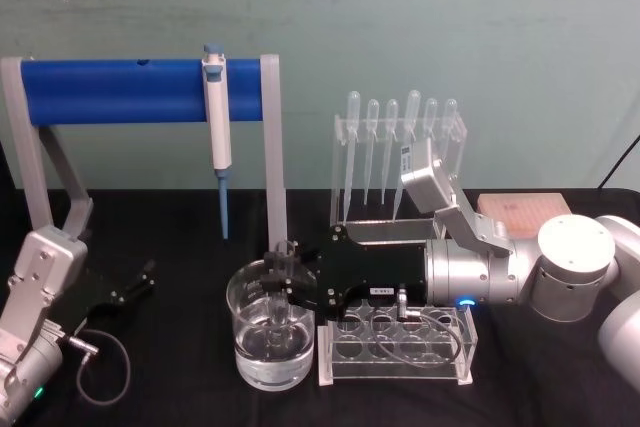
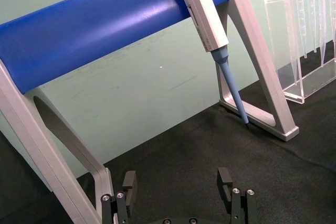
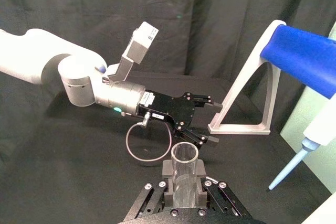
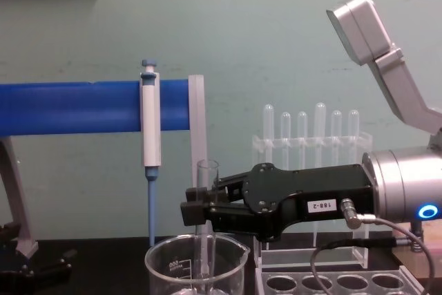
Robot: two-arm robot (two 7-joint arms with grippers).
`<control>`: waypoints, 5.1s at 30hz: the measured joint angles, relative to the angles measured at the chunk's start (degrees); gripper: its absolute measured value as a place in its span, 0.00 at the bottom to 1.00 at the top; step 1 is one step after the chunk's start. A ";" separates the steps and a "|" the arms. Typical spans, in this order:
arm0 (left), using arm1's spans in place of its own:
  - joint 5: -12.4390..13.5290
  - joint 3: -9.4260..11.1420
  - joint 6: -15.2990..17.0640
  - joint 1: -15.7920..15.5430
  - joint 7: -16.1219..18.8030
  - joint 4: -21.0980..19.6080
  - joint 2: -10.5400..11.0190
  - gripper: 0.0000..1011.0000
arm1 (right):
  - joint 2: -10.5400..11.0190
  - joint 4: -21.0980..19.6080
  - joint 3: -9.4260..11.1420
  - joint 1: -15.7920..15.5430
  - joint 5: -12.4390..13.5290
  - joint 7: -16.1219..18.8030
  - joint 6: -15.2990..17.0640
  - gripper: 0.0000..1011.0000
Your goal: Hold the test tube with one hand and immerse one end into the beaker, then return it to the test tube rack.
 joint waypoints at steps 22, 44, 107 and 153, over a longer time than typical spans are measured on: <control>0.00 0.00 0.00 0.00 0.00 0.00 0.00 0.99 | 0.01 -0.01 0.00 0.02 0.03 -0.09 0.01 0.22; 0.00 0.00 0.00 0.00 0.00 0.00 0.00 0.99 | 0.01 -0.01 0.00 0.02 0.03 -0.09 0.01 0.22; 0.00 0.00 0.00 0.00 0.00 0.00 0.00 0.99 | 1.08 -3.70 0.37 1.40 0.18 1.14 1.64 0.22; 0.00 0.00 0.00 0.00 0.00 0.00 0.00 0.99 | 13.37 -20.77 3.65 1.54 8.65 -2.46 11.80 0.22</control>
